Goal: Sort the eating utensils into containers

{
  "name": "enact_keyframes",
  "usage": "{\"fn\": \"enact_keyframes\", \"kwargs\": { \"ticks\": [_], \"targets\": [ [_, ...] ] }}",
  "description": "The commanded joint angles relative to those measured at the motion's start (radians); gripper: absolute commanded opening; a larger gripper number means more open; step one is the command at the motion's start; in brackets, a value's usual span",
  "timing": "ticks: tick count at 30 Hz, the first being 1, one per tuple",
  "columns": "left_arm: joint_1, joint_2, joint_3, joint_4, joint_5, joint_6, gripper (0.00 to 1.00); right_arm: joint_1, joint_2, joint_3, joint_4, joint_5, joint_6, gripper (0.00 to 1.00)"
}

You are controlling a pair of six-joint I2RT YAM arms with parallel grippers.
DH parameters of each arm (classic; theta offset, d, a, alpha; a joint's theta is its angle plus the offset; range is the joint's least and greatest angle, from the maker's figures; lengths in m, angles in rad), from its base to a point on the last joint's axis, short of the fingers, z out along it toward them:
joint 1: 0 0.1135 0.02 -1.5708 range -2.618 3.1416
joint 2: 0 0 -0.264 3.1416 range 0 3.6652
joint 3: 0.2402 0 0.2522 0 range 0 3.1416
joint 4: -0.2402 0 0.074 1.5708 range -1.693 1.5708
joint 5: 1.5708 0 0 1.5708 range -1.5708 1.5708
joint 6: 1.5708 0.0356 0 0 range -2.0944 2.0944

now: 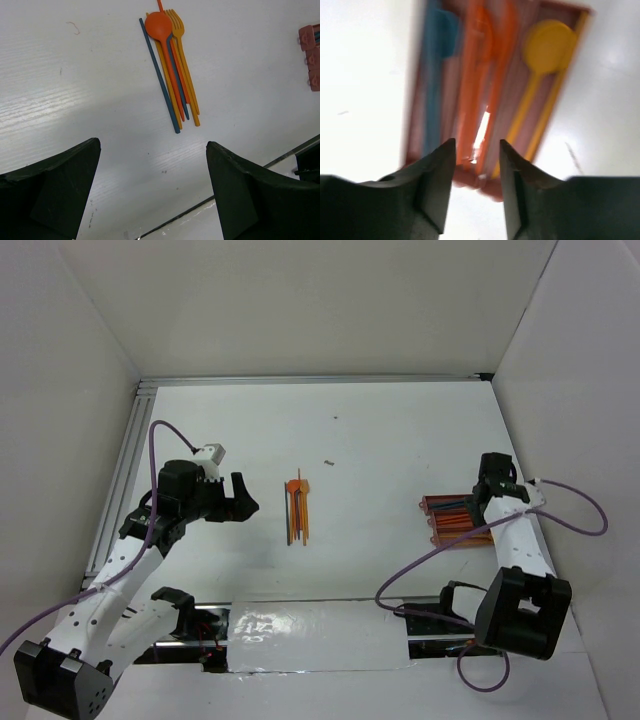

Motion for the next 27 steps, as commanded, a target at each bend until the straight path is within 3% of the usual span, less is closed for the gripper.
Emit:
{"fn": "enact_keyframes", "kwargs": {
  "ticks": [1, 3, 5, 6, 8, 13, 18, 21, 27],
  "targets": [
    [-0.004, -0.003, 0.02, 0.03, 0.021, 0.003, 1.0, 0.069, -0.024, 0.141, -0.03, 0.073, -0.046, 0.48],
    [-0.002, -0.005, 0.02, 0.034, 0.018, 0.004, 1.0, 0.168, -0.034, 0.233, -0.04, 0.098, -0.054, 0.6],
    [-0.002, -0.002, 0.02, 0.036, 0.015, 0.001, 1.0, 0.315, -0.03, 0.314, 0.015, 0.075, -0.092, 0.64],
    [-0.002, -0.001, 0.02, 0.036, 0.015, 0.003, 1.0, 0.316, -0.024, 0.337, 0.04, 0.075, -0.109, 0.64],
    [-0.001, 0.0, 0.019, 0.035, 0.017, 0.0, 1.0, 0.502, 0.007, 0.385, 0.077, 0.075, -0.135, 0.65],
    [-0.002, 0.015, 0.032, 0.004, -0.011, -0.014, 1.0, 0.925, 0.31, 0.555, 0.098, 0.115, -0.205, 0.65],
    [-0.001, 0.006, 0.039, 0.007, -0.042, -0.02, 1.0, 1.077, 0.542, 0.621, 0.17, 0.044, -0.25, 0.61],
    [-0.001, -0.005, 0.031, 0.013, -0.045, -0.013, 1.0, 1.103, 0.62, 0.621, 0.258, -0.034, -0.284, 0.58],
    [-0.001, -0.023, 0.028, 0.015, -0.048, -0.011, 1.0, 1.118, 0.811, 0.77, 0.224, -0.046, -0.331, 0.56]
  ]
}}
